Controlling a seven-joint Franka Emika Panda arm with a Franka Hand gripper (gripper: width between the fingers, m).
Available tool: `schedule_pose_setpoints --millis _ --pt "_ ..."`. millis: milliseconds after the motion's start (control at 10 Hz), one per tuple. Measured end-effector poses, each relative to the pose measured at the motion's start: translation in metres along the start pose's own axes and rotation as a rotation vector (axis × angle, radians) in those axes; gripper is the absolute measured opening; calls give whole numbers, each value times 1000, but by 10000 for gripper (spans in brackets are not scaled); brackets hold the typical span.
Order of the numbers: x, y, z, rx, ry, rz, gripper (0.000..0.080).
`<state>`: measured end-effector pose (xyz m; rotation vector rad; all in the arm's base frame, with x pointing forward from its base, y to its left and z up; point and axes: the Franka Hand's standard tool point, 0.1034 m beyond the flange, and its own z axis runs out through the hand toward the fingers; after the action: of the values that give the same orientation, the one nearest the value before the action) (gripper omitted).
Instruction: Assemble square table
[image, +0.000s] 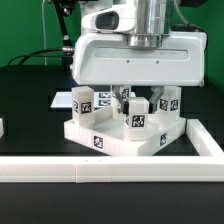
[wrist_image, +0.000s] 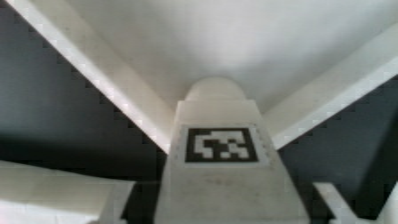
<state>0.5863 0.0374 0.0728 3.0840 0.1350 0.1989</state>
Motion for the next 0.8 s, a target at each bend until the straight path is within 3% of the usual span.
schedule_pose_setpoints --millis 800 --pt "-1 -2 1 33 4 754 290"
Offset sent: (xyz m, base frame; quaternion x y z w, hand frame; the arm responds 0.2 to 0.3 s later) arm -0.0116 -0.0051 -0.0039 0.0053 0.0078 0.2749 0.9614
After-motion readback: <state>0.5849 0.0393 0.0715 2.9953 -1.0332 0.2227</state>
